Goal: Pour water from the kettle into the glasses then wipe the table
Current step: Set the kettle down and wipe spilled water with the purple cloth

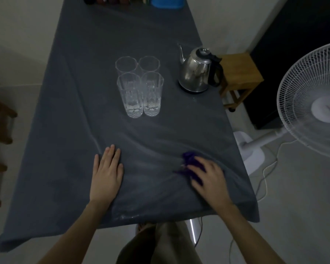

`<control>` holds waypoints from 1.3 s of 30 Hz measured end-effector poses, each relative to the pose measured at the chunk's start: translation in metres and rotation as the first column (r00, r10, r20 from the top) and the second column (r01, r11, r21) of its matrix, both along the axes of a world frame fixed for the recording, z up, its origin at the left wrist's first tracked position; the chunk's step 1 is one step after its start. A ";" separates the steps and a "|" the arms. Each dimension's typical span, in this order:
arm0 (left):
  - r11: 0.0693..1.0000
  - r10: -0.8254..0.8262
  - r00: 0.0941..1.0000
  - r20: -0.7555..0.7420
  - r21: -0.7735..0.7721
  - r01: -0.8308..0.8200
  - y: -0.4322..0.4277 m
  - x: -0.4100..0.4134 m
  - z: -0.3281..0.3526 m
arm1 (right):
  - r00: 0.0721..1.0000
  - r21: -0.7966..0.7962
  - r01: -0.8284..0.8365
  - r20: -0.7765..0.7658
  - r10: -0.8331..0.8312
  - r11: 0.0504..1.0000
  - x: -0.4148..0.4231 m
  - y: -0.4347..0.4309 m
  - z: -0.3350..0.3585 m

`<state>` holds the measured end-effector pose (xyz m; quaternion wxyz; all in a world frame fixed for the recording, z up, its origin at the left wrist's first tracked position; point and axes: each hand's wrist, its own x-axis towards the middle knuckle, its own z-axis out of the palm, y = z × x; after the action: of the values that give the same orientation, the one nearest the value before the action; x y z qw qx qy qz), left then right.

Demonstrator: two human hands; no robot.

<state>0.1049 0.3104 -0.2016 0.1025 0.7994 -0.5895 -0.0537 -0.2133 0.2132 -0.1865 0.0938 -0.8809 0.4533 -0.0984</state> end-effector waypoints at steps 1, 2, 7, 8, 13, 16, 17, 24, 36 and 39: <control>1.000 0.003 1.000 0.003 0.003 -0.003 0.000 0.000 0.000 | 0.994 0.002 0.110 0.010 -0.110 0.994 -0.012 -0.010 0.002; 1.000 0.007 1.000 0.005 0.005 -0.007 0.000 0.000 0.000 | 0.978 0.002 0.207 0.024 -0.207 0.978 -0.020 -0.017 0.004; 1.000 0.017 1.000 -0.003 -0.003 -0.017 0.000 -0.001 -0.001 | 0.891 0.011 0.442 0.106 -0.441 0.897 -0.002 -0.029 0.005; 1.000 0.019 1.000 -0.009 -0.006 -0.019 0.000 -0.001 -0.001 | 0.887 0.021 0.446 0.122 -0.445 0.895 0.007 -0.027 0.005; 1.000 0.014 1.000 -0.011 -0.012 -0.014 0.000 0.000 -0.002 | 0.952 0.070 0.280 0.112 -0.287 0.957 0.071 -0.008 0.002; 1.000 0.017 1.000 -0.019 -0.017 -0.018 0.000 0.001 -0.004 | 0.992 0.063 0.059 0.109 -0.066 0.996 0.117 0.017 0.002; 1.000 0.015 1.000 -0.021 -0.016 -0.016 0.000 0.002 -0.005 | 0.994 0.072 -0.031 0.104 0.023 0.997 0.130 0.028 0.001; 1.000 -0.006 0.999 -0.040 -0.018 0.005 0.001 0.002 -0.003 | 0.889 0.114 -0.457 0.078 0.451 0.882 0.121 0.076 0.004; 1.000 -0.011 1.000 -0.020 -0.002 0.011 0.001 0.005 -0.008 | 0.949 0.024 0.304 0.080 -0.305 0.952 0.007 0.008 0.000; 1.000 -0.005 1.000 -0.014 0.009 0.006 0.000 0.006 -0.006 | 0.860 0.056 0.503 0.064 -0.506 0.862 -0.017 0.000 0.003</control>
<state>0.1112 0.3105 -0.2080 0.1029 0.7979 -0.5907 -0.0625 -0.2299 0.2135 -0.1832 0.0986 -0.7252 0.6659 -0.1448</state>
